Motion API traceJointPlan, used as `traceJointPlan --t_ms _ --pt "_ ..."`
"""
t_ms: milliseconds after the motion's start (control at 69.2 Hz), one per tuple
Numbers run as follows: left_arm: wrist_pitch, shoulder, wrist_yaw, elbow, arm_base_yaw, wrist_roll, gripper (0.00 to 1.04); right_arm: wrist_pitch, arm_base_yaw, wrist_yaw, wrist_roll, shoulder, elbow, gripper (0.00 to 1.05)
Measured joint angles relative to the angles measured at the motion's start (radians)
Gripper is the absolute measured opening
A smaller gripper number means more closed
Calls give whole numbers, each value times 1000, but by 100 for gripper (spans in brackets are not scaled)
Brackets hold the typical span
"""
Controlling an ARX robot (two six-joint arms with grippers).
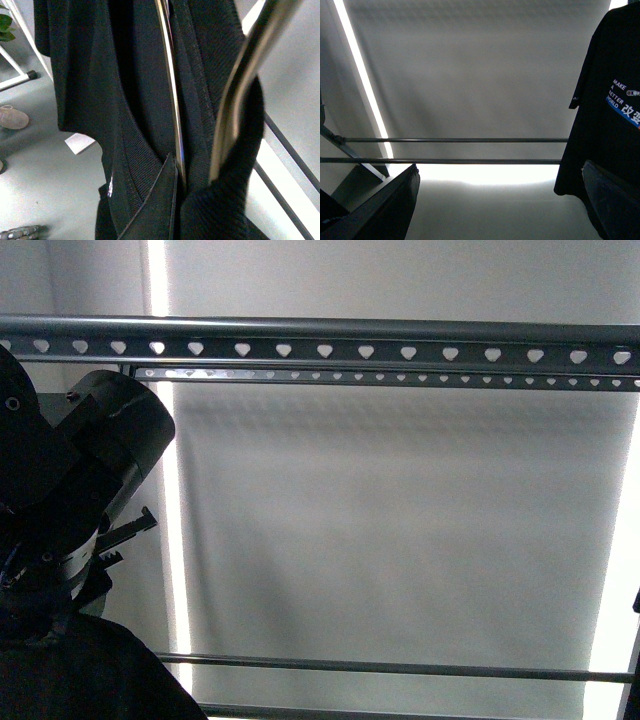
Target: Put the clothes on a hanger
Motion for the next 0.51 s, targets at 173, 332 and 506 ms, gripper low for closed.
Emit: traceJointPlan --t_ms 173,332,506 --pt "5 -1 30 -1 -1 26 6 0 0 0 0 0 0 97" --pt "56 -34 90 -27 -12 96 6 0 0 0 0 0 0 97" --pt "132 -95 150 -64 -28 164 6 0 0 0 0 0 0 97"
